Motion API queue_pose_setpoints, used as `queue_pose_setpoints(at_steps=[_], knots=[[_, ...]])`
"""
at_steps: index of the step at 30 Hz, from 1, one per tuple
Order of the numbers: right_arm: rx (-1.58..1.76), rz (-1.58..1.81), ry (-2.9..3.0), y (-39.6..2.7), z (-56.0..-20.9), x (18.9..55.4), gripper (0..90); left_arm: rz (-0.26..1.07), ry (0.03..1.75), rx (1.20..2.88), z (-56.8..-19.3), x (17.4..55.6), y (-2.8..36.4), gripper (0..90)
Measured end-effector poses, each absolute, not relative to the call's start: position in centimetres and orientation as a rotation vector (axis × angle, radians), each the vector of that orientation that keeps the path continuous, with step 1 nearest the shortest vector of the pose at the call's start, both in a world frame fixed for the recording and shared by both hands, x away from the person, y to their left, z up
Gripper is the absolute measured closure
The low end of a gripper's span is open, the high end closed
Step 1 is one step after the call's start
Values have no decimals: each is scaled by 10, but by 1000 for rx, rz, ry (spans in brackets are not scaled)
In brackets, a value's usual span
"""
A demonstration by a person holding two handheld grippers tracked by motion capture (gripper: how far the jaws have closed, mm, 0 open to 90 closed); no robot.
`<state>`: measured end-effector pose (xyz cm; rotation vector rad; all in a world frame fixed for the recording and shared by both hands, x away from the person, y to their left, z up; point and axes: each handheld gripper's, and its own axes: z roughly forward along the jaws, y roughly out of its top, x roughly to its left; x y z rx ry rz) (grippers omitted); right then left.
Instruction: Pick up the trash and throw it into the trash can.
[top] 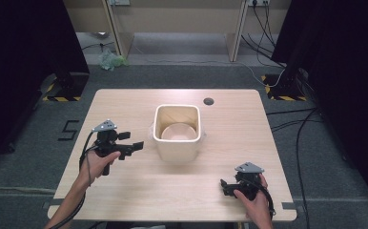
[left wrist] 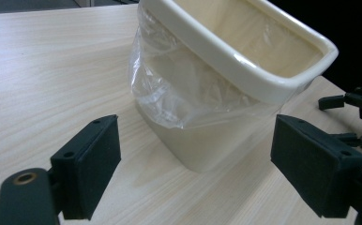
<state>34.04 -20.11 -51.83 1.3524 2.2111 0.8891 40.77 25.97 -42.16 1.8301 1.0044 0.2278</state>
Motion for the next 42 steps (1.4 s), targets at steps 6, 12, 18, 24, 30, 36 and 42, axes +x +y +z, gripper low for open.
queue_pose_setpoints(at_steps=[6,12,18,24,30,36,42], knots=[[1352,888,2212,-201,-518,340,4,231,1011,1830,-429,404,261,151],[1353,889,2211,-201,-518,340,4,240,1012,1839,-436,400,262,151],[1352,889,2211,-201,-518,340,4,245,1019,1848,-443,395,263,151],[1352,888,2211,-201,-518,340,4,247,1018,1855,-450,391,263,151],[1352,888,2211,-201,-518,340,4,242,1006,1880,-456,388,262,151],[1352,888,2211,-201,-518,340,4,238,1020,1873,-461,385,268,151],[1352,887,2211,-201,-518,340,4,226,1034,1879,-470,381,274,151]])
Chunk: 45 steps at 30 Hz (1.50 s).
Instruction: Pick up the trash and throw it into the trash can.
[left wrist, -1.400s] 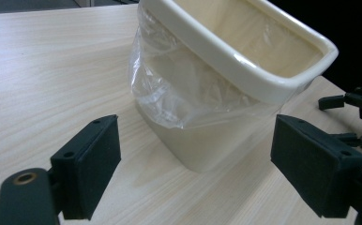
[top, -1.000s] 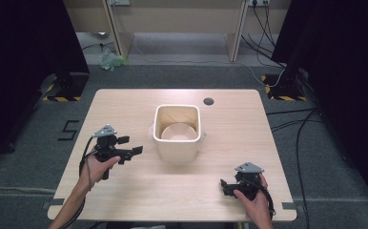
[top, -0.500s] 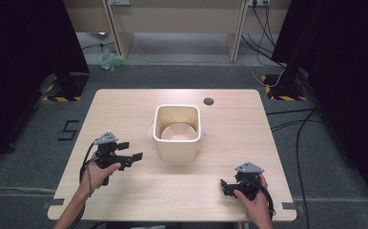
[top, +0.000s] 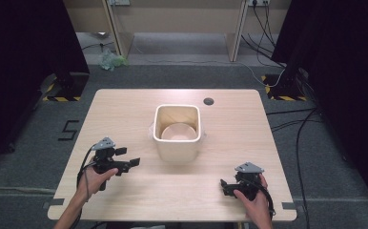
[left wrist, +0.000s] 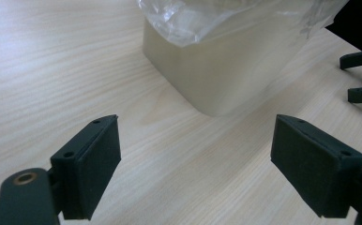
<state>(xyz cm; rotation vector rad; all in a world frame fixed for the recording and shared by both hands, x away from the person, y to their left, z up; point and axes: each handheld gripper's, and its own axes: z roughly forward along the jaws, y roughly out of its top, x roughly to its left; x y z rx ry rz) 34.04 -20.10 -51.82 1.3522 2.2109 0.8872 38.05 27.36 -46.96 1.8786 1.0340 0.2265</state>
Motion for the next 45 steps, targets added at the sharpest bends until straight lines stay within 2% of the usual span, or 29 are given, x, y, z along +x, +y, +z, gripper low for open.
queue_pose_setpoints(at_steps=[45], knots=[[1352,887,2211,-201,-518,340,4,272,1072,1971,-508,340,284,151]])
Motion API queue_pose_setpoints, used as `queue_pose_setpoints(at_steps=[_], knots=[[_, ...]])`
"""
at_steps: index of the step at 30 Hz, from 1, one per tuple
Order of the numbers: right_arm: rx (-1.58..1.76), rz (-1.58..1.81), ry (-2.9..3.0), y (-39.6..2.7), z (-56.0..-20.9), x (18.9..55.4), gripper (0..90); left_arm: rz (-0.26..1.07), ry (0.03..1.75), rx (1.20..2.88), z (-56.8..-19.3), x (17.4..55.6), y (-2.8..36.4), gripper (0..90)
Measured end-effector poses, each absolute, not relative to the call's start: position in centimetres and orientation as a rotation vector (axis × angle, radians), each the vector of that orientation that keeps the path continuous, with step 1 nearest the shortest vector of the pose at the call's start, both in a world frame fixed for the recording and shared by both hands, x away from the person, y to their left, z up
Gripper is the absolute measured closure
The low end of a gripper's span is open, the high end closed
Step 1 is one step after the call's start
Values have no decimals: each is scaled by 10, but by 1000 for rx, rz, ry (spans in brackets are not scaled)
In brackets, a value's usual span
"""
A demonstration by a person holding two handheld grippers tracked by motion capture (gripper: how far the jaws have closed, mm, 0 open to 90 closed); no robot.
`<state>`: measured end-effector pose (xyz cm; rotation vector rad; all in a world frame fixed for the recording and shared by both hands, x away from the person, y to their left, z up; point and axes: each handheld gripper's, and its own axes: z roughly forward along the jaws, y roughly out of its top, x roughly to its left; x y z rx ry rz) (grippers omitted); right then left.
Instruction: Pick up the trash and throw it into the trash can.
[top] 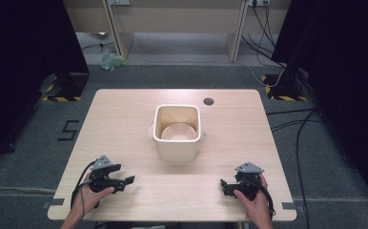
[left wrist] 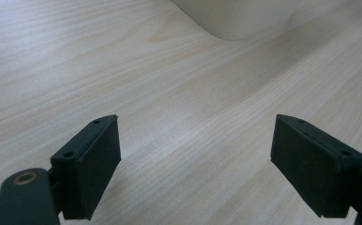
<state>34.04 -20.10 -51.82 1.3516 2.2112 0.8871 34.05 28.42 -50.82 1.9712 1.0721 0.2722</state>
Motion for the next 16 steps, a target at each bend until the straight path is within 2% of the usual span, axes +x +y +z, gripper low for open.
queue_pose_setpoints(at_steps=[5,16], knots=[[1351,887,2211,-201,-518,340,4,260,1074,1986,-512,336,285,151],[1352,887,2211,-201,-518,340,4,323,1097,2032,-521,333,286,152]])
